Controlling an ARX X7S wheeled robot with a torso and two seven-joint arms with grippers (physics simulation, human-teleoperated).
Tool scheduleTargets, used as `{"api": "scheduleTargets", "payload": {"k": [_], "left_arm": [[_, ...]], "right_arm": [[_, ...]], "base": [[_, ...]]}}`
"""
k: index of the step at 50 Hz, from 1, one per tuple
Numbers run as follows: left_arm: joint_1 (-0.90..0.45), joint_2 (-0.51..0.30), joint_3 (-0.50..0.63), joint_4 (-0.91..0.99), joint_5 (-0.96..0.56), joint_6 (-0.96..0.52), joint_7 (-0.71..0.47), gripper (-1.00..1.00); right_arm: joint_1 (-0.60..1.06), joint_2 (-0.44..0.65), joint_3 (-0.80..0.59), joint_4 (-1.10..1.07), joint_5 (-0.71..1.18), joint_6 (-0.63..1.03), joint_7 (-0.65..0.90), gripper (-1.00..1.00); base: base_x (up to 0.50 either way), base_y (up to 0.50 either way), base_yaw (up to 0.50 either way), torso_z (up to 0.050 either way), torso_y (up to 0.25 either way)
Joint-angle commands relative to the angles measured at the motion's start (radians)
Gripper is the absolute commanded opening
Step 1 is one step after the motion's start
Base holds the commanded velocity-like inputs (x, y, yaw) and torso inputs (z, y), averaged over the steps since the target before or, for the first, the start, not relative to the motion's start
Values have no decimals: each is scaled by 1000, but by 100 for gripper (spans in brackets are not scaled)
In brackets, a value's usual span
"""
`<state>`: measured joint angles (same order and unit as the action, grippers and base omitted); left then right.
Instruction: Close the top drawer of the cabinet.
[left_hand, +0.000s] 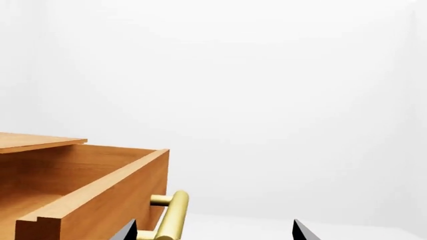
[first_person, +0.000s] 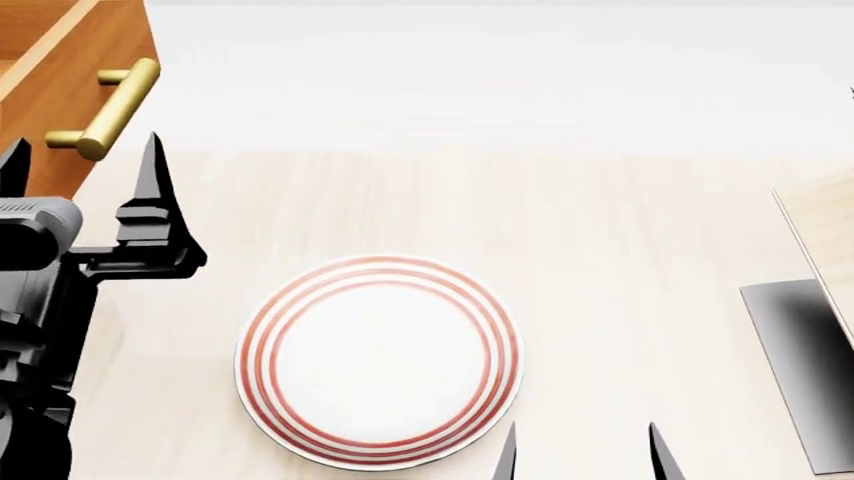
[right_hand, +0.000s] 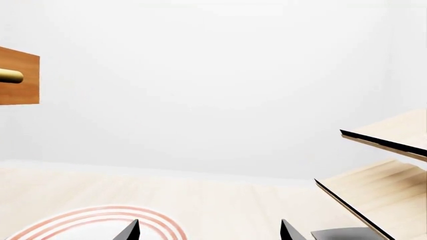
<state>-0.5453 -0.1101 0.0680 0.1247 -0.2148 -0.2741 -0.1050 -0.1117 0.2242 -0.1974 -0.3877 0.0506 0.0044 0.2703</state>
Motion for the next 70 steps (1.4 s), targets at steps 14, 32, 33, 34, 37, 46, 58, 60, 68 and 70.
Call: {"api": "scheduleTargets", "payload": {"k": [14,32,33,34,37,46,58,60,68,70], "left_arm": [[-152,-57,-116,-349,-77,49,-141,100],[-187,-90,-153,-418,-75,69,-177,100],[-187,-91,-159,-423,-78,72,-179,100],[-188,-90,-167,-425,-78,75,-193,100],[-193,-87,-183,-431,-76,80,-221,100],[-230,-83,-235,-494,-78,81,-304,100],[-256,-78,-311,-527,-100,88,-402,100],[-257,-75,-326,-532,-94,106,-431,100],[-270,-75,-349,-582,-108,127,-441,100],[-269,-75,-351,-586,-110,132,-441,100]], "right_arm": [[-2,17,-12,11,18,-12,11,100],[-1,29,-23,23,30,-26,24,100],[-1,30,-24,25,30,-28,24,100],[1,29,-25,27,31,-27,25,100],[2,30,-26,28,32,-26,26,100],[3,37,-30,20,36,-21,33,100],[2,45,-35,11,42,-16,40,100],[3,45,-36,14,43,-18,41,100],[5,47,-37,24,51,-26,42,100],[5,47,-38,26,51,-27,43,100]], "base": [[5,0,-2,0,0],[3,0,-3,0,0],[0,0,0,0,0],[0,0,0,0,0],[0,0,0,0,0],[0,0,0,0,0],[0,0,0,0,0],[5,3,4,0,0],[3,4,5,-2,0],[6,6,7,0,0]]}}
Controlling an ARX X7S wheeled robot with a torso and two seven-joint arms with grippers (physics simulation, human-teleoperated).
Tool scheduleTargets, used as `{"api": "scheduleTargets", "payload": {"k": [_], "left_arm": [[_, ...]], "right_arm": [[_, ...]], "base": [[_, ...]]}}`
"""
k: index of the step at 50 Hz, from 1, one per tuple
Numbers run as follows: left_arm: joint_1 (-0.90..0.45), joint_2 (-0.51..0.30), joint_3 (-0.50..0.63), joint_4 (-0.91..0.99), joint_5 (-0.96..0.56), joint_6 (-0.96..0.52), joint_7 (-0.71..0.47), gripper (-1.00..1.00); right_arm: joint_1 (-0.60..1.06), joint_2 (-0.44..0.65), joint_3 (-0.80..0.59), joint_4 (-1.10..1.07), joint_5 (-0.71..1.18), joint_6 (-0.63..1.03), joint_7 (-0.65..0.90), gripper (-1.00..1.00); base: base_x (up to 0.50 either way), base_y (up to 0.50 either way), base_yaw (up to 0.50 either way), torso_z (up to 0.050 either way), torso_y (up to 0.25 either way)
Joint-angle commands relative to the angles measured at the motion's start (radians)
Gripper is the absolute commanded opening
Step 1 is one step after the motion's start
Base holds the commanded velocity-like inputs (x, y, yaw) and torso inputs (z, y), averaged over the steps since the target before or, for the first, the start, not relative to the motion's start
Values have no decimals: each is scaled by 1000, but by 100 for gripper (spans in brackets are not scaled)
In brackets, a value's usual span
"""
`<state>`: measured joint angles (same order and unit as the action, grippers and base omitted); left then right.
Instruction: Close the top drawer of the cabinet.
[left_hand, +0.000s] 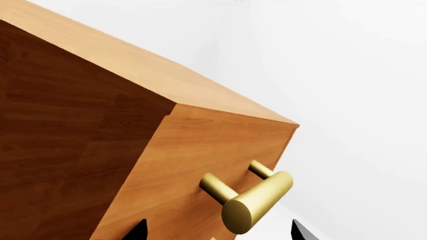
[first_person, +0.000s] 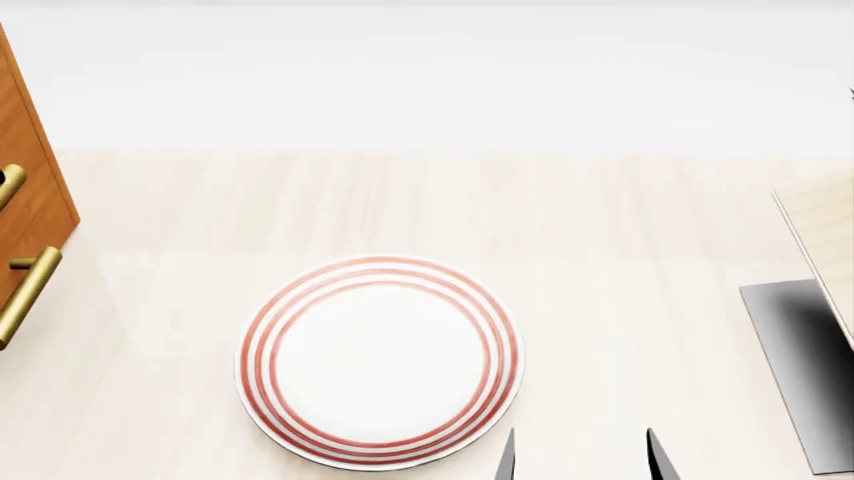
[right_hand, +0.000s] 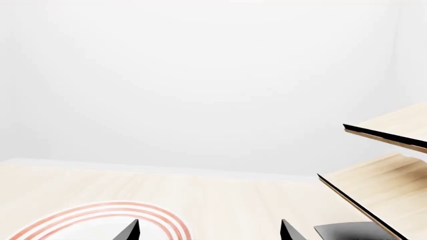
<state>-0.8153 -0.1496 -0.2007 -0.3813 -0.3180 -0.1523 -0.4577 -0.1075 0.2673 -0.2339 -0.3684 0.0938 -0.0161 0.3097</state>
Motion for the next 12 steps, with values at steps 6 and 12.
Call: {"api": "scheduleTargets", "payload": {"k": [6,12], "left_arm": [[1,-35,-77,-80,-11,7,-84,100],[0,-37,-75,-85,-13,8,-83,100]], "right_arm": [[2,5,-4,10,9,-11,5,100],[0,8,-5,13,12,-16,8,100]], "base": [[6,7,7,0,0],[6,7,7,0,0]]}}
